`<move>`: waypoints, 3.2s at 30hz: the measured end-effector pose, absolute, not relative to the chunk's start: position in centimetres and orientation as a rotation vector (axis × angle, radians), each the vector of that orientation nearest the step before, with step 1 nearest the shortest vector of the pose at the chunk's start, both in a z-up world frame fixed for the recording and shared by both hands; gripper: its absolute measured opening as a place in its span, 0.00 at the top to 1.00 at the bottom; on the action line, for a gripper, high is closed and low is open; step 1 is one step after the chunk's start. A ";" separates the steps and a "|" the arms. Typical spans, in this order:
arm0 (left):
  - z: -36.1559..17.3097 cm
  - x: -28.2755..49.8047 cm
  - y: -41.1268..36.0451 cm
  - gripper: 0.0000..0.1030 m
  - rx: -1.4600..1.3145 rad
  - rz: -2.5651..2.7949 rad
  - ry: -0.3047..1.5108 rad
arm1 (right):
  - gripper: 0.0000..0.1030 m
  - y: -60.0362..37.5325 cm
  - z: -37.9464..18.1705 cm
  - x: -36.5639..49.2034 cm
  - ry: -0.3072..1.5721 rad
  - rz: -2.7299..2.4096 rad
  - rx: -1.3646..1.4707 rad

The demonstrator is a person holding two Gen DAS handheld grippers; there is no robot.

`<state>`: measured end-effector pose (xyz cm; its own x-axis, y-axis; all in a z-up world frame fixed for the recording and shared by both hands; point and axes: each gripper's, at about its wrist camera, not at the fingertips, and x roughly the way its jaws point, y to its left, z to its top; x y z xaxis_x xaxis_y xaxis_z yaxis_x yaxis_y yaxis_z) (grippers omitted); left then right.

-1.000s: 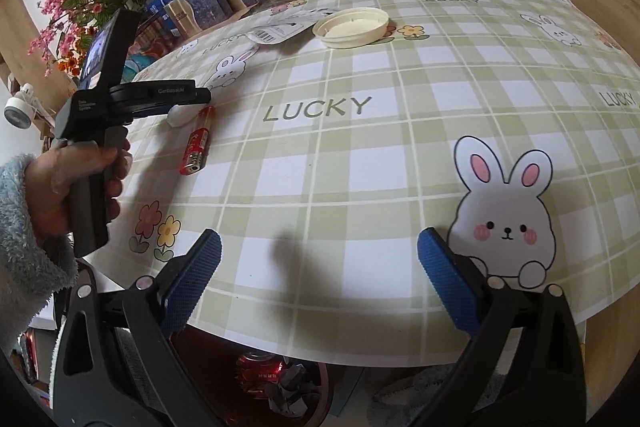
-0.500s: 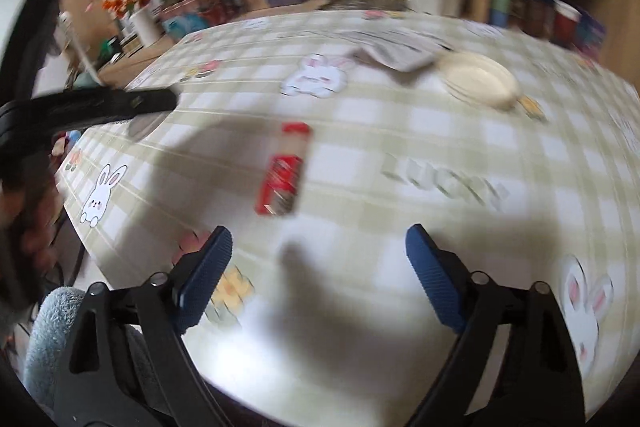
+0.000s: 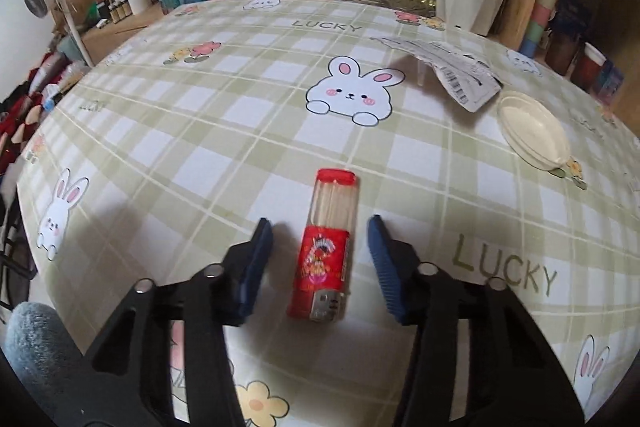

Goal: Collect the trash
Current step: 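Grasp the red lighter with the right tool while the left tool holds the lid, then carry the lid and lighter over the bin and open the left then right tool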

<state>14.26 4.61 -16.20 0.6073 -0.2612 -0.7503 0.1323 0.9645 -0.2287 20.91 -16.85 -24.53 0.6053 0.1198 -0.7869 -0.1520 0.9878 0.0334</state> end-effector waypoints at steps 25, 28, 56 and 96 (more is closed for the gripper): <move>-16.4 5.9 4.3 0.38 -0.151 -0.308 0.905 | 0.74 -19.0 -19.1 7.6 0.771 0.234 0.140; -16.3 4.6 3.4 0.38 -0.135 -0.333 0.902 | 0.74 -19.2 -18.3 5.3 0.746 0.242 0.163; -16.3 -0.5 -0.5 0.08 -0.033 -0.334 0.874 | 0.74 -19.5 -20.2 -3.2 0.771 0.313 0.238; -17.2 -1.7 3.7 0.06 -0.142 -0.090 0.841 | 0.07 -18.1 -23.1 -2.1 0.901 0.286 0.224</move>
<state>-1.73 3.69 -17.18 0.6633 -0.1357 -0.7359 0.0235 0.9867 -0.1608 -2.09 -18.07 -23.09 0.5875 0.3363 -0.7360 -0.1495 0.9390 0.3097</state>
